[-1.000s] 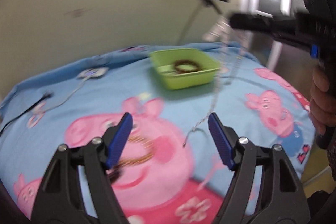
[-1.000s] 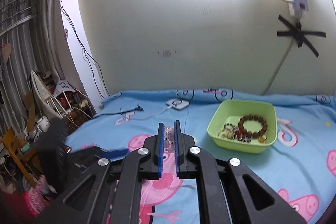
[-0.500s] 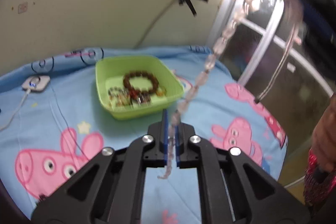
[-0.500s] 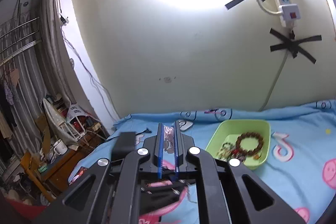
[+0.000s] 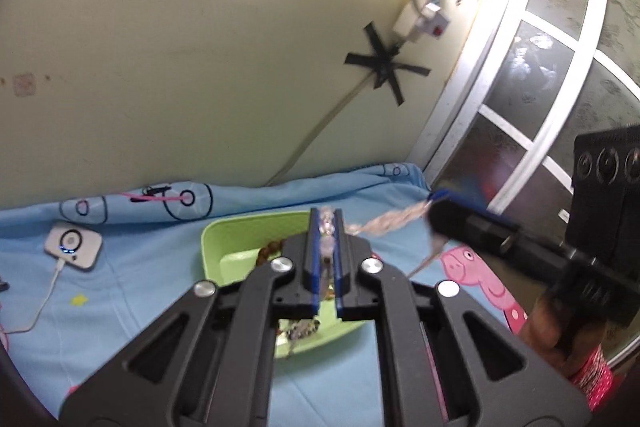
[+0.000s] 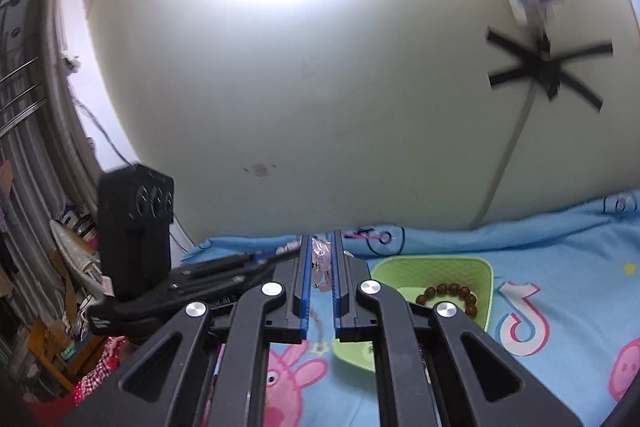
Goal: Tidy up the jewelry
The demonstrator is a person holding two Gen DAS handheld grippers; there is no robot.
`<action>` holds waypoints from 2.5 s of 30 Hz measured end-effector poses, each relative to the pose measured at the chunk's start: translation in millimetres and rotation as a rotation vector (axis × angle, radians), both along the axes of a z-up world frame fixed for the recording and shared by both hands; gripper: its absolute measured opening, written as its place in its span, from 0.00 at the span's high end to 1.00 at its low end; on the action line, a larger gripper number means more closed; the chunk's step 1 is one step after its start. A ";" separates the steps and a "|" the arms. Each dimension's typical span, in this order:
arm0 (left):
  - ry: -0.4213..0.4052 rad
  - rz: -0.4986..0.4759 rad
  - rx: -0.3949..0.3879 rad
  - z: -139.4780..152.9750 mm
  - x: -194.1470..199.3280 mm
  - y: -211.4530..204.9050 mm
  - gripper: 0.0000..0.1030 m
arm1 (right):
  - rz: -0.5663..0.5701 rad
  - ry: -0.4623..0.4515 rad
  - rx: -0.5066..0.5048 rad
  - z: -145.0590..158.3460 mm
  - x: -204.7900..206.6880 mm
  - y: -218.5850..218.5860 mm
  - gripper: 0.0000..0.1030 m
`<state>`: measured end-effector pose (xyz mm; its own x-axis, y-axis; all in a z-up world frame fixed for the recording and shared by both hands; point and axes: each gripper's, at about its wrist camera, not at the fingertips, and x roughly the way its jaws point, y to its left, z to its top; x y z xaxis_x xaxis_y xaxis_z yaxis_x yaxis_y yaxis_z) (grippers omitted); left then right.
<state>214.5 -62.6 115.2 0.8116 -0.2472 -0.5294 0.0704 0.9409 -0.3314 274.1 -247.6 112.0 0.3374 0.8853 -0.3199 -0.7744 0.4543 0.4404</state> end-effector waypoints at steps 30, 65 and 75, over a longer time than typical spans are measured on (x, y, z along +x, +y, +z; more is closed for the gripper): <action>-0.019 0.320 0.105 -11.2 -204.2 78.4 0.57 | 0.001 -0.073 0.120 -33.7 -90.4 -28.0 0.20; 0.107 0.347 0.103 -115.0 -311.5 71.6 0.56 | 0.422 0.091 -0.215 -100.6 -182.3 92.8 1.00; 0.150 0.085 0.124 -128.4 -246.2 -14.6 0.54 | 0.056 0.292 -0.234 -164.1 -126.5 -46.9 1.00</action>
